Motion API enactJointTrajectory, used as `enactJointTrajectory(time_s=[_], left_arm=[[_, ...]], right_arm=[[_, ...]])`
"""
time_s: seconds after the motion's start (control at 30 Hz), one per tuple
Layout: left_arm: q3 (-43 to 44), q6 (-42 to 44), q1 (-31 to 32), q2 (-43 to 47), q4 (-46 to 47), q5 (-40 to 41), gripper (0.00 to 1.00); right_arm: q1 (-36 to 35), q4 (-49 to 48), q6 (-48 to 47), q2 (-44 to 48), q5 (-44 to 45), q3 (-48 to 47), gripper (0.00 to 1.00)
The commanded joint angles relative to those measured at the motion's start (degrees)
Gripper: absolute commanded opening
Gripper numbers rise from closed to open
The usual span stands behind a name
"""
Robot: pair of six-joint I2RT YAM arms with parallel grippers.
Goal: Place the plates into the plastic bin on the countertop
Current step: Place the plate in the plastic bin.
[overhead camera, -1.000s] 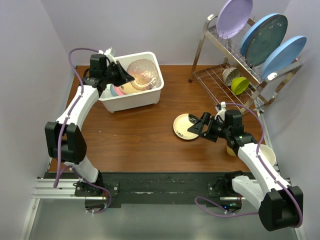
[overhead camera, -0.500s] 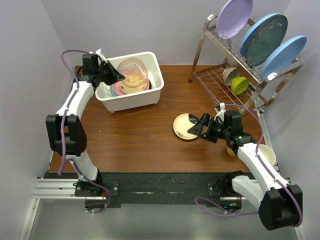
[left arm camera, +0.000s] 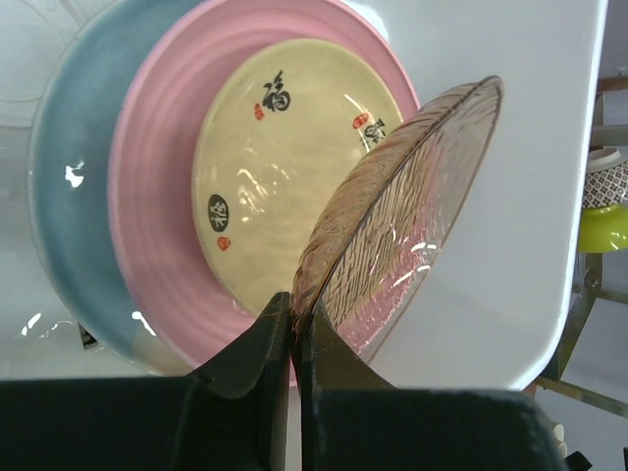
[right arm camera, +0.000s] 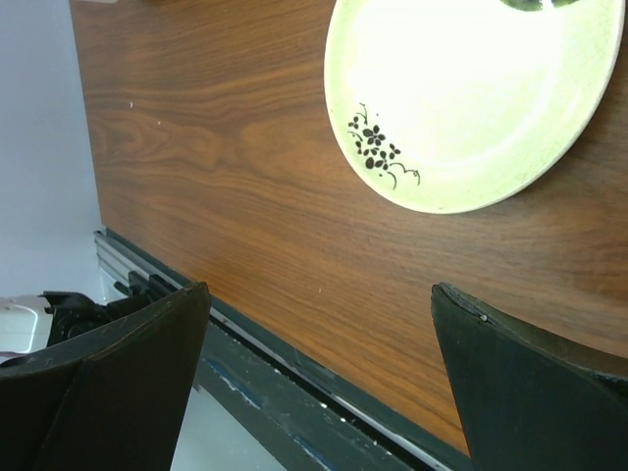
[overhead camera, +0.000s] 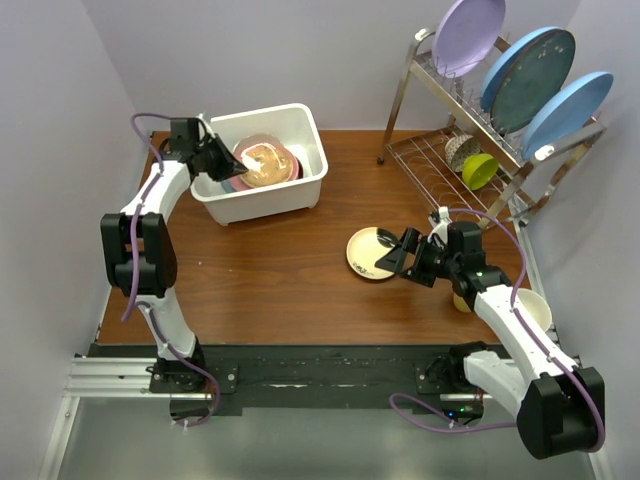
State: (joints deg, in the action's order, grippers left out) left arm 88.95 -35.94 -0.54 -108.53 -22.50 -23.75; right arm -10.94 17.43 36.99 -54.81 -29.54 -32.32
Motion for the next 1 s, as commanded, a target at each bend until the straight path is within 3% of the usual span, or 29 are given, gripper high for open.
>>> enactJointTrajectory(time_s=[0.0,0.27,0.5,0.77,0.97], left_arm=[[2.19,-0.09,-1.22,-0.72,0.09,0.1,0.09],[1.85,0.17,-1.49,-2.39,0.35,-1.91,0.24],[1.84,1.23,-1.57,-1.86,0.53,-2.44,0.6],[6.59,4.48,-1.66,-4.06,-4.04,-4.11,0.67],[6.68,5.45,-1.57,-0.29,-4.4,-4.02,0.72]], right_arm=[[-0.13,0.76,-1.31,-0.3,0.18,-0.38,0.99],[-0.13,1.46,-1.66,-0.39,0.62,-0.47,0.99],[-0.13,2.61,-2.1,-0.21,1.59,-1.17,0.99],[-0.13,3.31,-2.54,-0.13,2.47,-1.35,0.99],[-0.13,6.73,-3.68,1.1,6.94,-2.75,0.99]])
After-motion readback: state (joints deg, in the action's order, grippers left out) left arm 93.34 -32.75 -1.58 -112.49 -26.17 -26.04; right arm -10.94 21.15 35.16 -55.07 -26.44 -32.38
